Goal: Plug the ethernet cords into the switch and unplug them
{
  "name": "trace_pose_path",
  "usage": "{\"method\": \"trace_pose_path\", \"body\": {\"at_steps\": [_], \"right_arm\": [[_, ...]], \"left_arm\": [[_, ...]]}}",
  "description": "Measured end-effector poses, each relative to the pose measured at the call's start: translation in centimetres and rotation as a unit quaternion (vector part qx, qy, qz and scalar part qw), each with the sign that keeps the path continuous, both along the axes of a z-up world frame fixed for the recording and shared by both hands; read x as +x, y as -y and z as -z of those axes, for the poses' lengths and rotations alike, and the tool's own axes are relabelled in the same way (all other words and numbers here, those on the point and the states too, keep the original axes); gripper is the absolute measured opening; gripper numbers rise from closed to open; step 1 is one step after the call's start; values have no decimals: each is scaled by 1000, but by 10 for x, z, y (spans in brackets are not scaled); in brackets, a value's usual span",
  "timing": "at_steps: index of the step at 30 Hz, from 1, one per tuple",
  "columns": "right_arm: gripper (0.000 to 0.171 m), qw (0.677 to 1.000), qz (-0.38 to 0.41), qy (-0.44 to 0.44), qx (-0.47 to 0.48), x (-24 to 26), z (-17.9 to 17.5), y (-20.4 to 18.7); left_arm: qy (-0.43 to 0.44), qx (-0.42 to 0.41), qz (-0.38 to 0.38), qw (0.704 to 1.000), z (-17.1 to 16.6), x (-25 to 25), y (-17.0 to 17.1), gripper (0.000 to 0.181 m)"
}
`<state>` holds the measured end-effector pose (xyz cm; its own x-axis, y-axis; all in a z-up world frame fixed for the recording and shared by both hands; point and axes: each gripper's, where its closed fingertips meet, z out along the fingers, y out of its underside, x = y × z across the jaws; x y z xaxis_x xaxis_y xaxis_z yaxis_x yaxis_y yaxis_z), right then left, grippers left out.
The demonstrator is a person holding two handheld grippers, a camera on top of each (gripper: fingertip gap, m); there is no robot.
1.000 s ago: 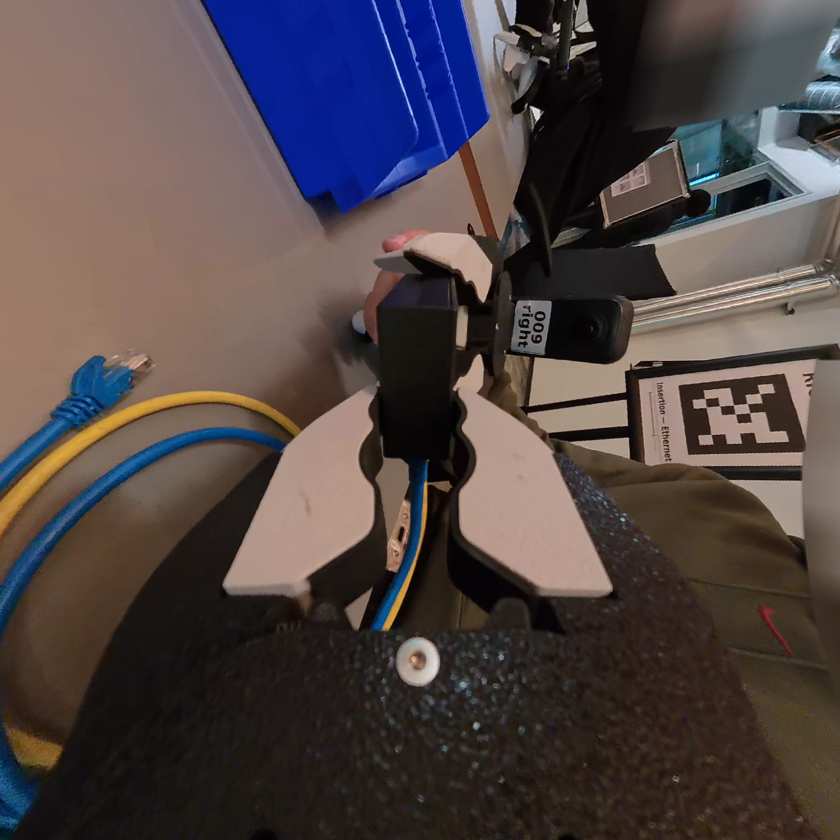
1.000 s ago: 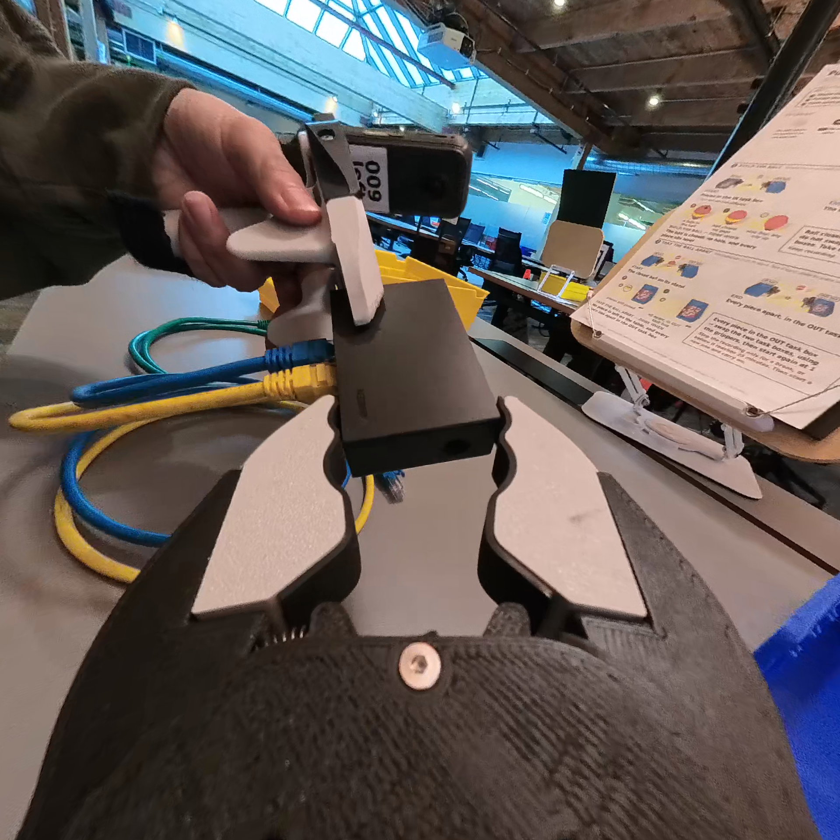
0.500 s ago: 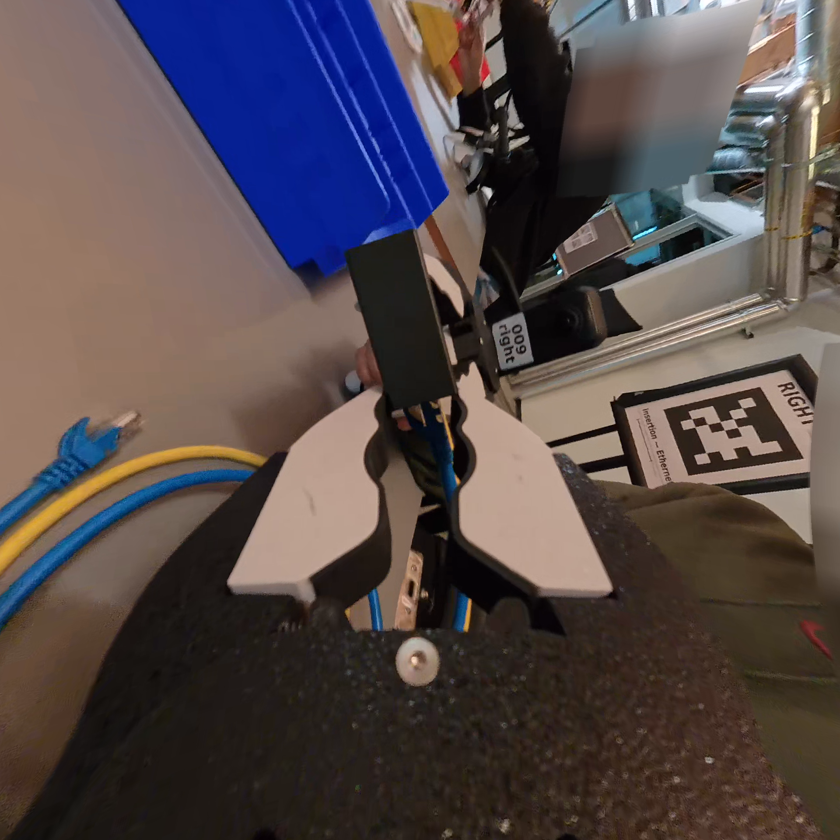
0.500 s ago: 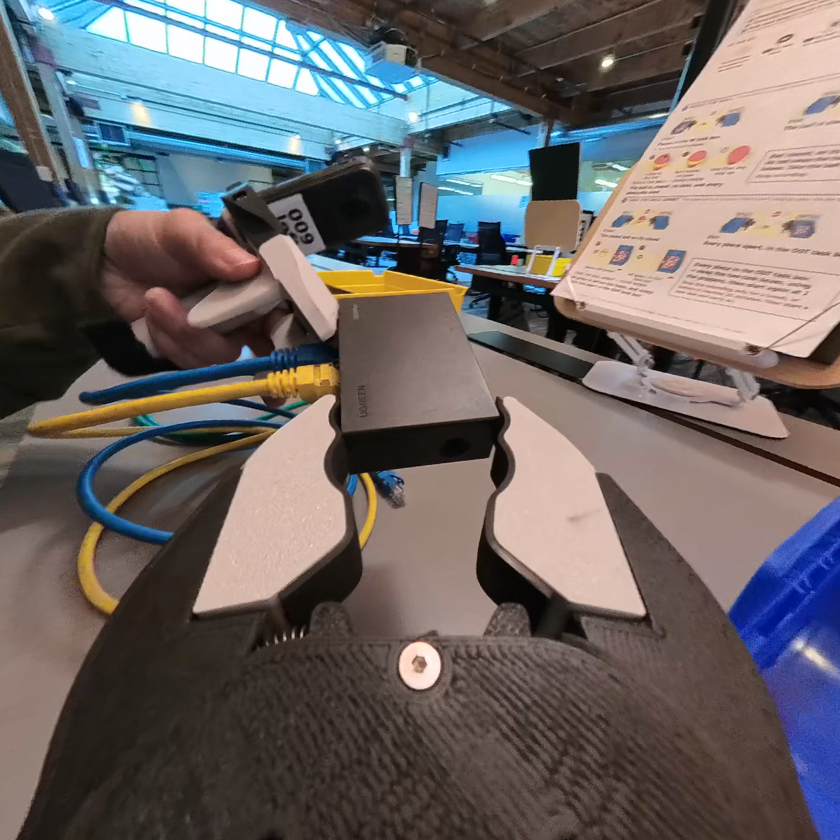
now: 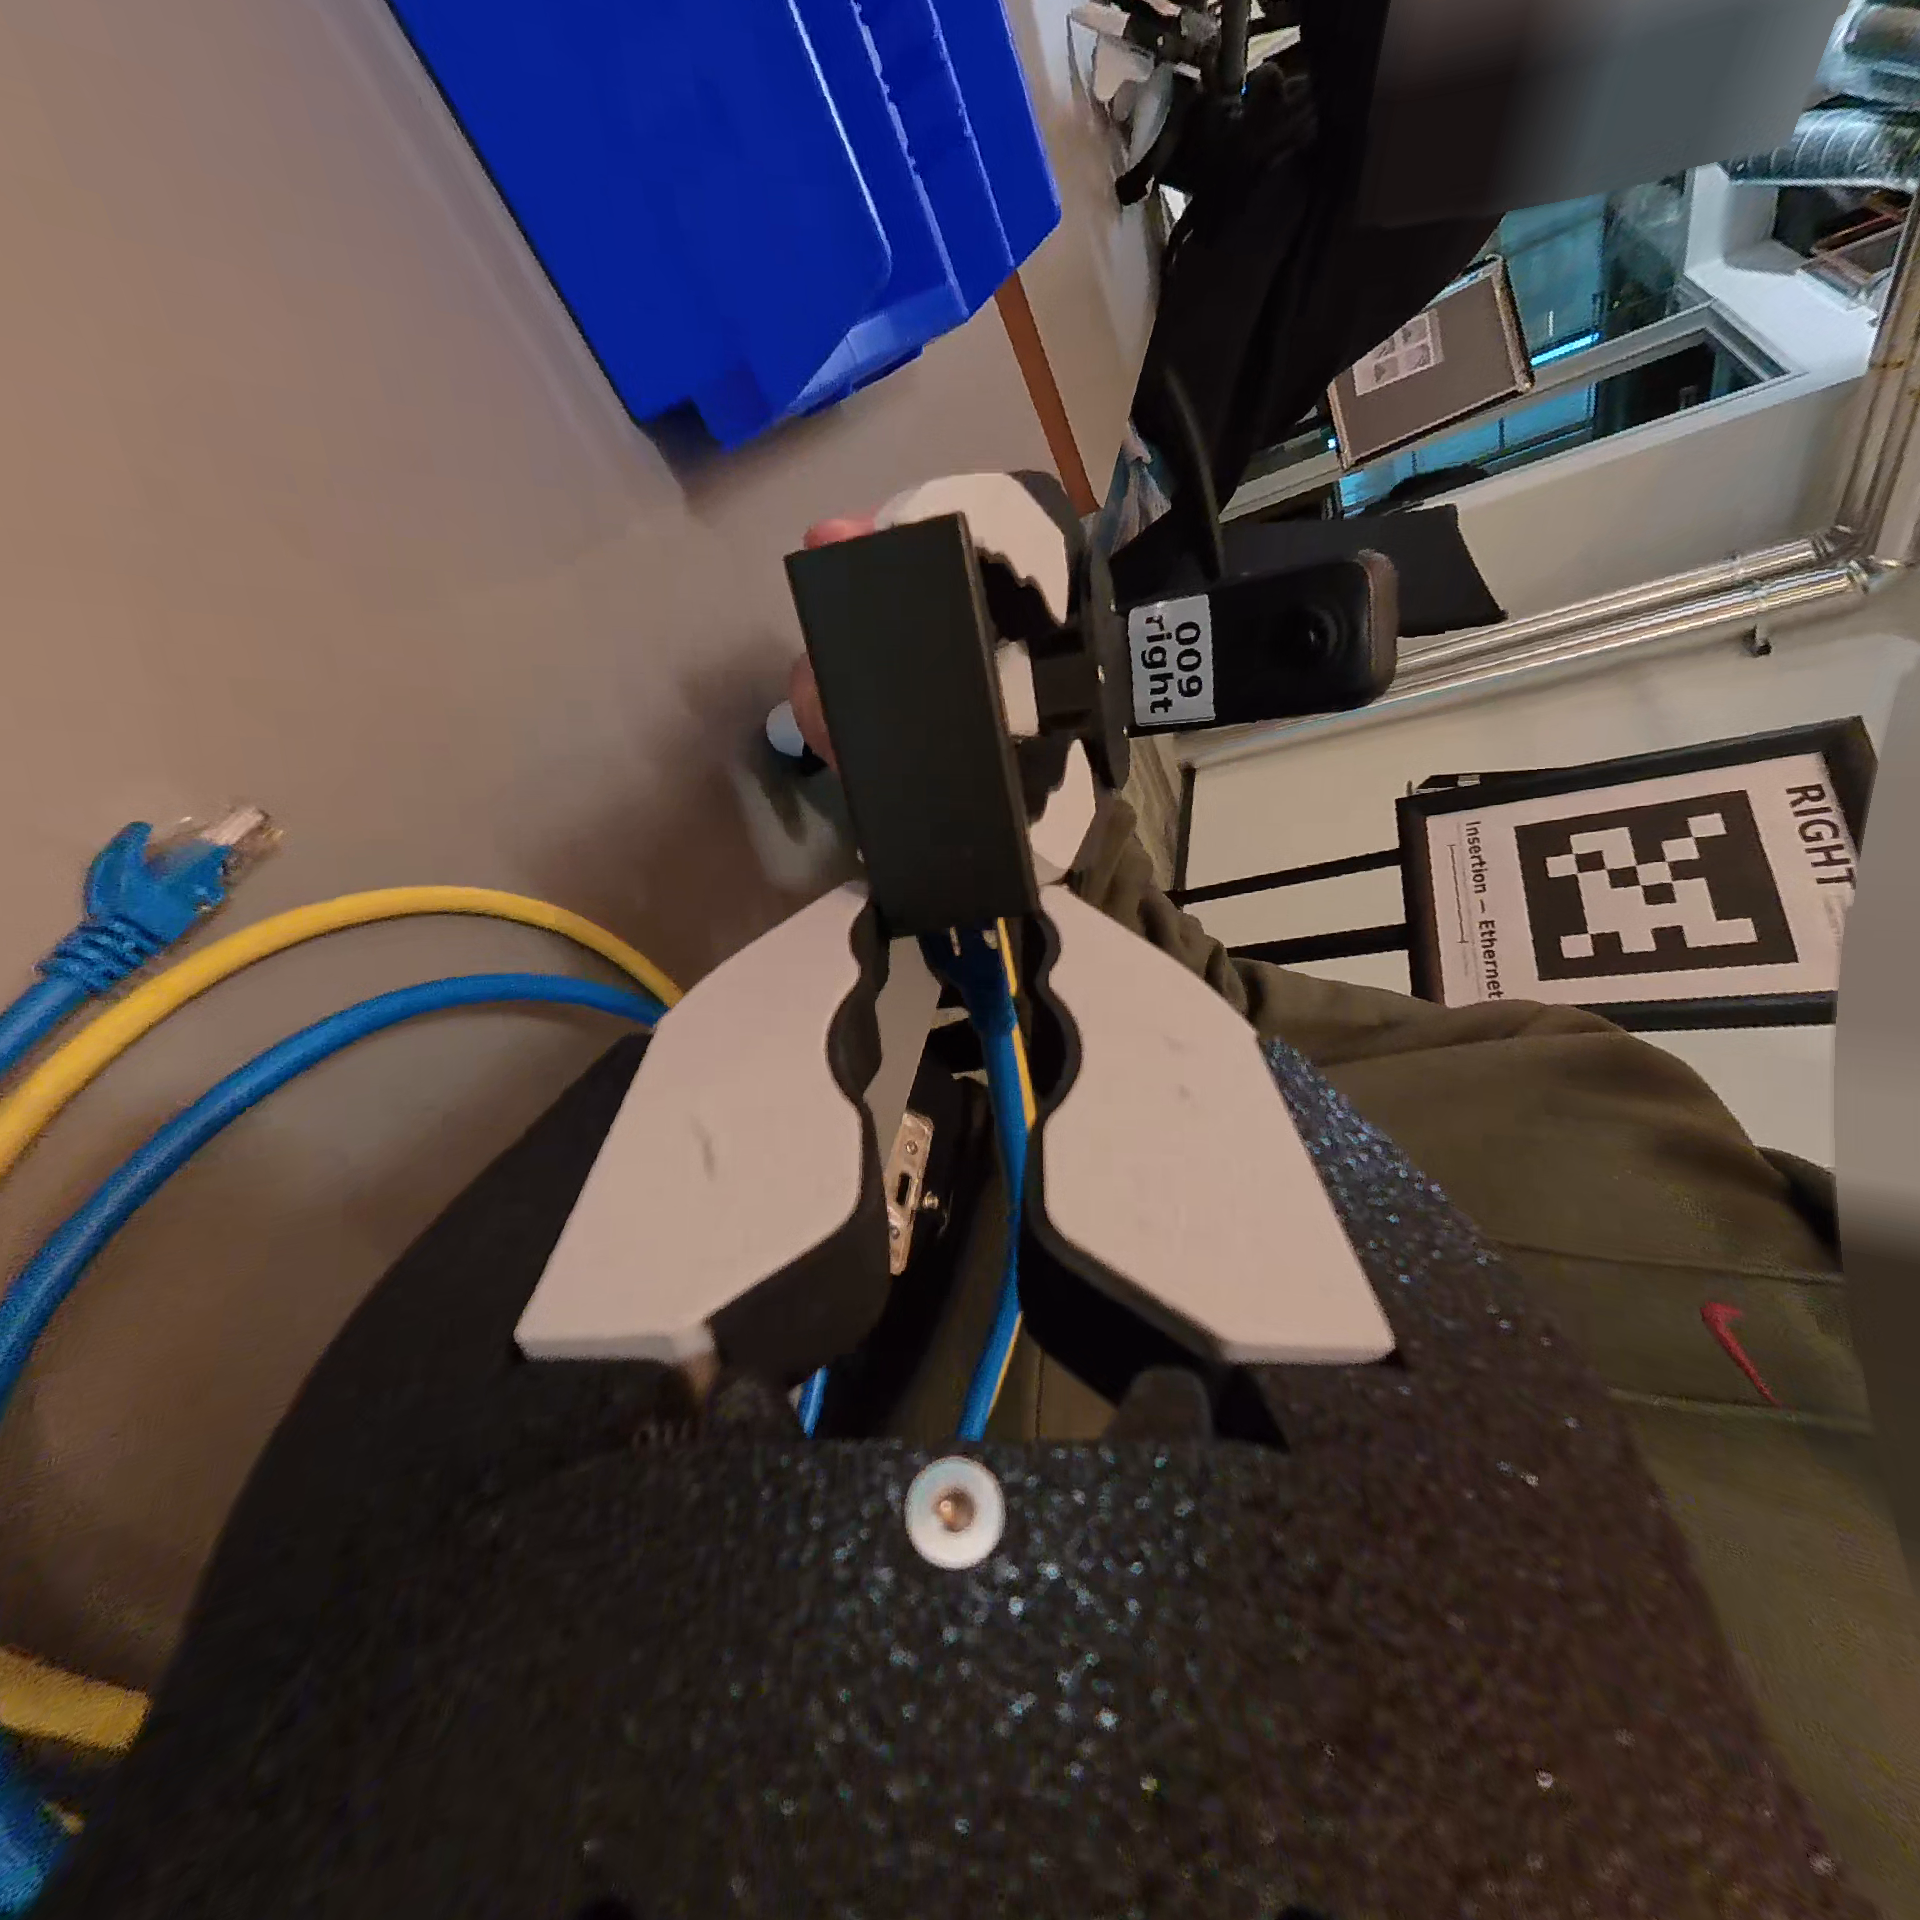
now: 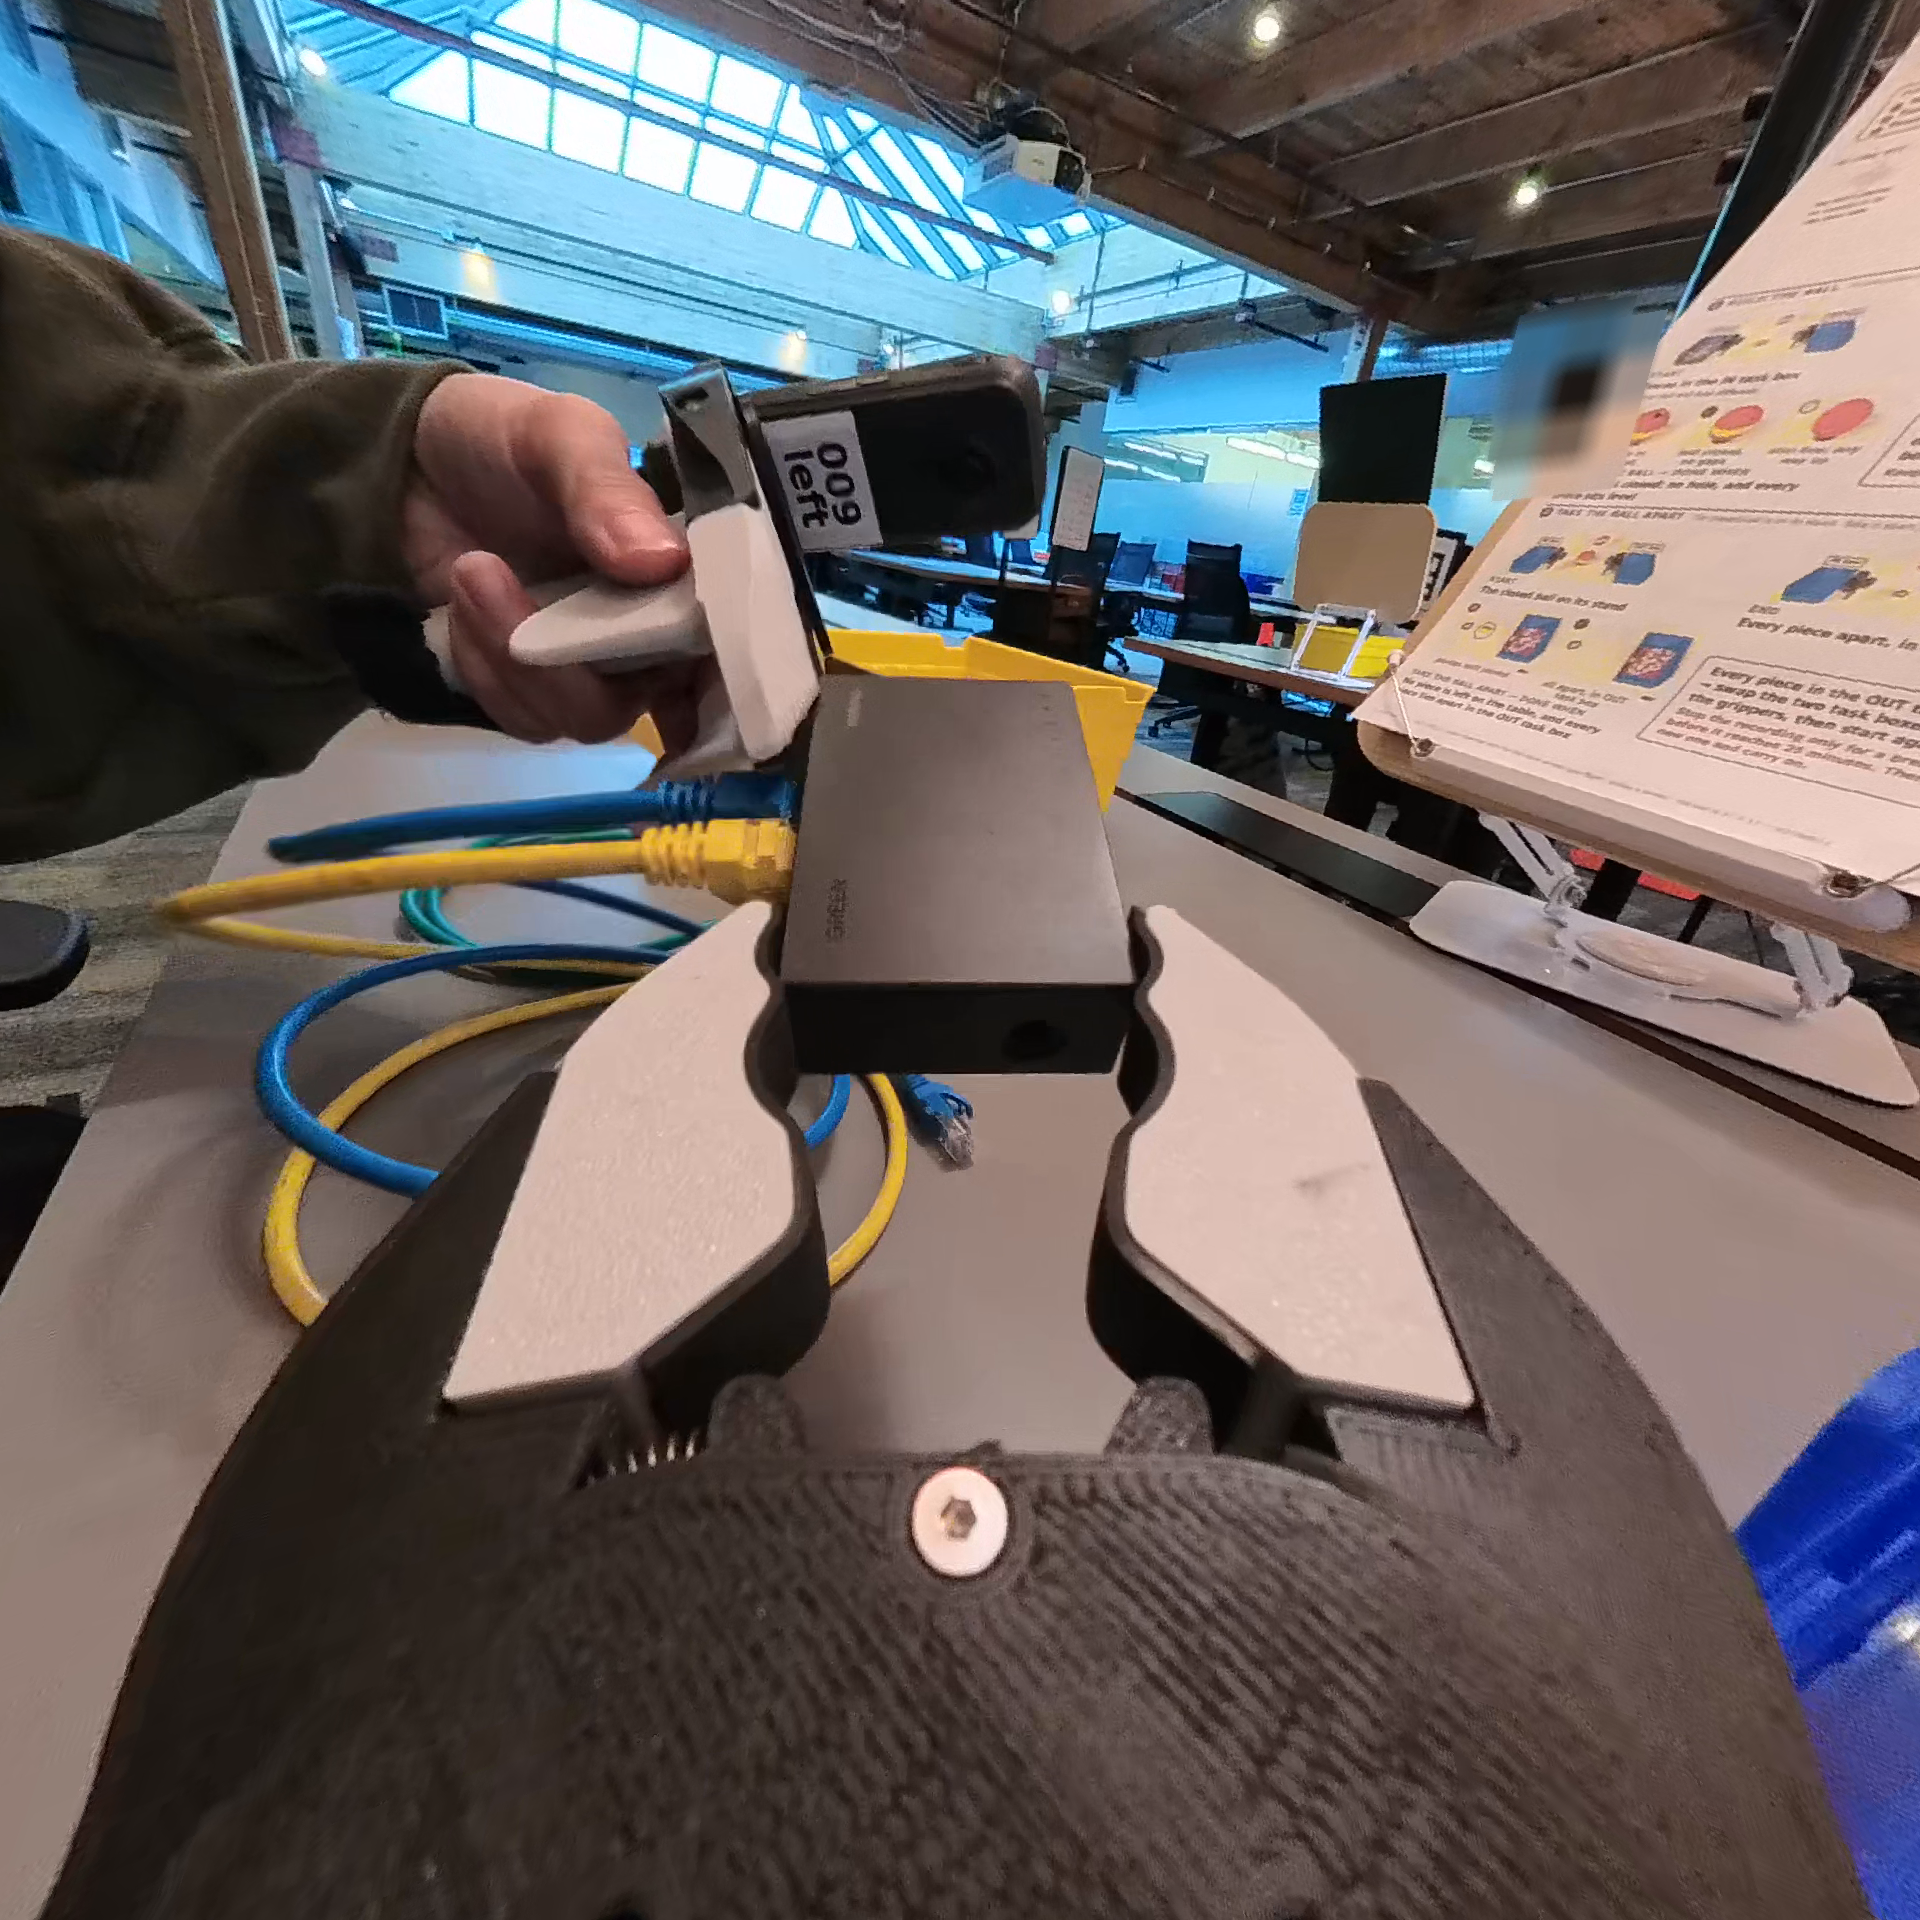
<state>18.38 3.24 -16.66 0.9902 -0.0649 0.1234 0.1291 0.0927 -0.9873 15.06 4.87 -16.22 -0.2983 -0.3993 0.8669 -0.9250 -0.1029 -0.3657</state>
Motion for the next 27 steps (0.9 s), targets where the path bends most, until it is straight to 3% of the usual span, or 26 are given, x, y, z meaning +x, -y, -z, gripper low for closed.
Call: {"method": "trace_pose_path", "body": {"at_steps": [7, 14, 17, 19, 27], "right_arm": [[61, 997, 67, -34, 13, 20, -2, 4], [61, 995, 94, -23, -1, 25, 0, 7], [61, 994, 107, 10, -24, 23, 5, 4], [61, 995, 101, 13, -24, 20, 5, 4], [61, 994, 105, 19, -39, 19, 9, 8]], "left_arm": [[99, 6, -86, 991, -5, 30, 0, 27], [115, 3, -119, 986, -4, 38, 3, 27], [106, -12, -105, 989, -8, 32, 4, 47], [105, 6, -97, 990, -3, 31, 1, 28], [79, 8, -84, 993, 5, 30, 3, 26]]}}
